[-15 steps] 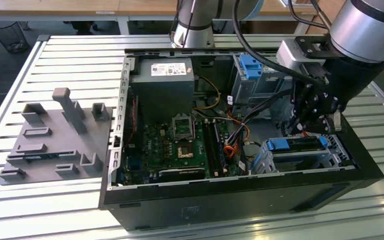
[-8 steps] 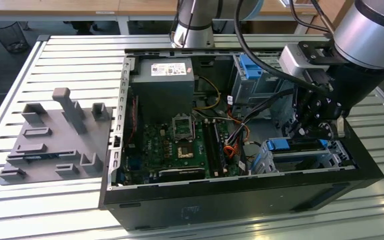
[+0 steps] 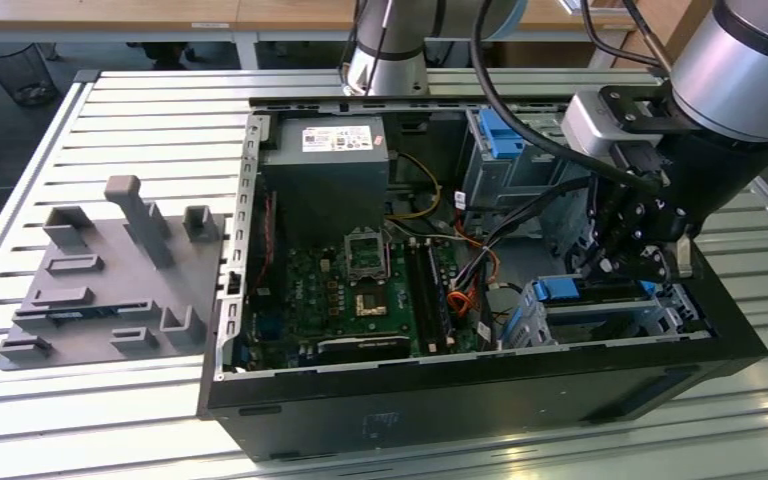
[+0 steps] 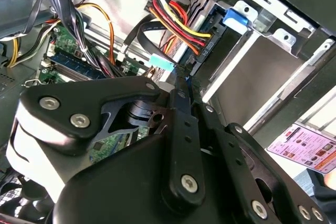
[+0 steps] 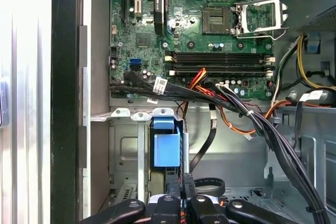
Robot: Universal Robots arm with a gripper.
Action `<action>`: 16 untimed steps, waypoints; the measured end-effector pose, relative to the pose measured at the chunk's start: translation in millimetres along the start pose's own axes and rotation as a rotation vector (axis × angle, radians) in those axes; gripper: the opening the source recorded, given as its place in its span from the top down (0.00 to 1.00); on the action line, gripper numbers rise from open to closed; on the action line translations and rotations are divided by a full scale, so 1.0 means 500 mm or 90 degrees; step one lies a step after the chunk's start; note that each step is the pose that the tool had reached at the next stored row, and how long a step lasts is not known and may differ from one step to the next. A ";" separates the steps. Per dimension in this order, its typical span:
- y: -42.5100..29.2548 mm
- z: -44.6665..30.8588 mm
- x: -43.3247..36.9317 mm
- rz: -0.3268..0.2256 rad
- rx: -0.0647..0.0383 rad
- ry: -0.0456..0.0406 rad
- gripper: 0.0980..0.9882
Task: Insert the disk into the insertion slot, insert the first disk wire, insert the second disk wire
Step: 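Insert the second disk wire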
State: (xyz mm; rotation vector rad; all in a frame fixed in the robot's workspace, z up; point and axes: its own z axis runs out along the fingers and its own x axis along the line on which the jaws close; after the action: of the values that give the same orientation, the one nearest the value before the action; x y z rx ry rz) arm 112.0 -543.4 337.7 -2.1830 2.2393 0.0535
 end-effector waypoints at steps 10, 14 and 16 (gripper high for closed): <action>-0.005 0.006 0.003 0.000 0.000 0.0000 0.94; -0.007 0.008 0.003 0.000 0.000 -0.0001 0.94; -0.008 0.008 0.003 0.000 0.000 -0.0001 0.94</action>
State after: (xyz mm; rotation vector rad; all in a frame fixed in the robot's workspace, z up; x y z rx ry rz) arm 115.7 -545.0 333.4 -2.1831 2.2393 0.0539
